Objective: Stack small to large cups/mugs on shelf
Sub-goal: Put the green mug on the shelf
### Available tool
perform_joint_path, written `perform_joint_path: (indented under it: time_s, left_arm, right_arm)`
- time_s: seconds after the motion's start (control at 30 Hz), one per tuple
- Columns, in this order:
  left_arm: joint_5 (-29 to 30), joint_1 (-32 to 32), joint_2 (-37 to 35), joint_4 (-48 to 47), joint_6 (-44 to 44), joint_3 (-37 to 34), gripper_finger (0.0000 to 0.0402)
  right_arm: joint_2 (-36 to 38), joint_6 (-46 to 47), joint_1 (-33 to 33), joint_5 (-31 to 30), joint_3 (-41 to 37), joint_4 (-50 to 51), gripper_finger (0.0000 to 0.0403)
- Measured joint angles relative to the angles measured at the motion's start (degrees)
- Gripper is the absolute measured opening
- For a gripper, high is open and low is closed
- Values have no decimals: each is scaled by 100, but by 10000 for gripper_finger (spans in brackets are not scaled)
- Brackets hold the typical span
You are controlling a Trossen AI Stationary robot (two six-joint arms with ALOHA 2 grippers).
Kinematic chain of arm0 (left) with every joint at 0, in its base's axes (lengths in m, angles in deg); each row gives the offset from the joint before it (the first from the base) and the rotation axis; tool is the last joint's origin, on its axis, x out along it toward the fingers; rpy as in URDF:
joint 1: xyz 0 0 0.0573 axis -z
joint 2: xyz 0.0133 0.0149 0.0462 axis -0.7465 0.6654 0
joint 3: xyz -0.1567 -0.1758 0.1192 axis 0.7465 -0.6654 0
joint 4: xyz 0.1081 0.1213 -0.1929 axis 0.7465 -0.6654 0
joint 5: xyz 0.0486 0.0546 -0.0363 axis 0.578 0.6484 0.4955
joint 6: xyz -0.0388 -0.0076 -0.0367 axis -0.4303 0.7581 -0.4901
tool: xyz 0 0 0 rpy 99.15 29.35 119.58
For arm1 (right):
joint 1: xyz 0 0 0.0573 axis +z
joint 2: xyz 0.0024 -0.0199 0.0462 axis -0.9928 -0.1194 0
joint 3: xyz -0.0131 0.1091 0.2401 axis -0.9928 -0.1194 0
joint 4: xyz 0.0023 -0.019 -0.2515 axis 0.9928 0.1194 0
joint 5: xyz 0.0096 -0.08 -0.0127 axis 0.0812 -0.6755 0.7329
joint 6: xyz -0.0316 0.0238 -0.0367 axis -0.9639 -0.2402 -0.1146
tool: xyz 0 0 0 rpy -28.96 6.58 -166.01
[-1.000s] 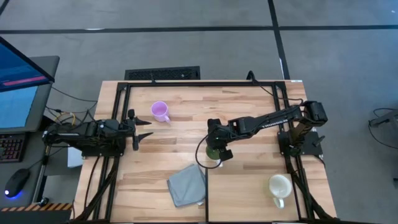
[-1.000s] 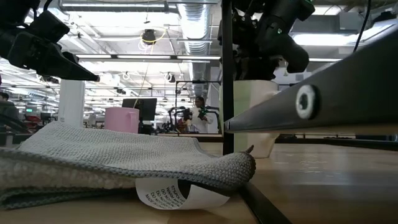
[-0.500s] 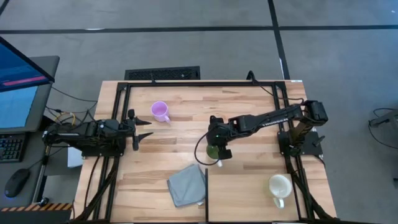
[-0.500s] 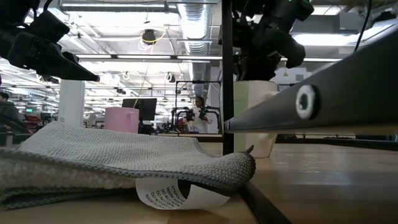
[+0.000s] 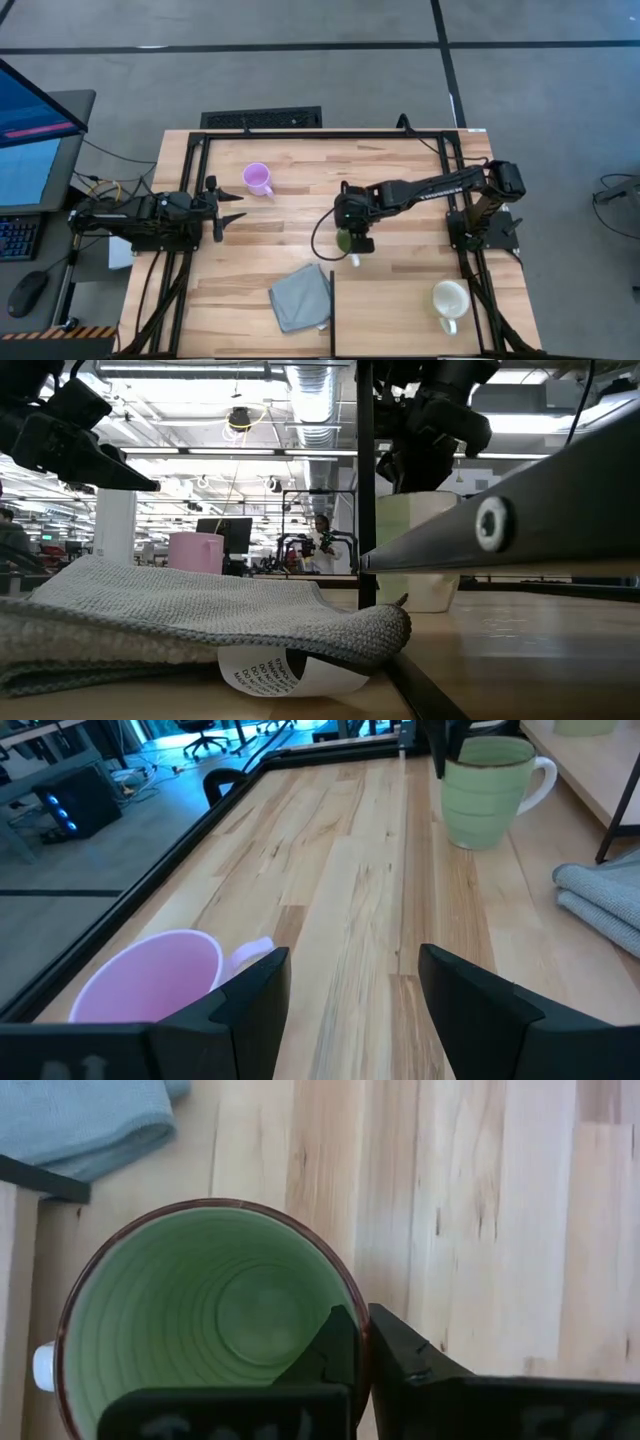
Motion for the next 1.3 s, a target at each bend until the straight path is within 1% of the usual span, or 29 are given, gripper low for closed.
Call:
perform_joint_path:
  time_s: [0.3,0.4,0.63,0.93,1.1,1.3]
  left_arm:
    - [-9,0,0,-7,-26,-39,213]
    - [-7,0,2,-7,-24,-39,213]
    - [-5,0,17,-4,-26,-42,213]
    - [1,0,68,20,17,-46,213]
    - [0,0,63,10,13,-46,213]
    - [0,0,63,8,-27,-46,213]
  right_arm:
    - [94,562,53,57,345,600,21]
    - [274,780,114,133,395,799,21]
    - [782,1521,392,108,409,1158,21]
    - [1370,2772,1122,-108,413,1509,21]
    - [1427,3467,1611,-400,413,1854,23]
    - [1427,4009,2225,-576,413,1889,21]
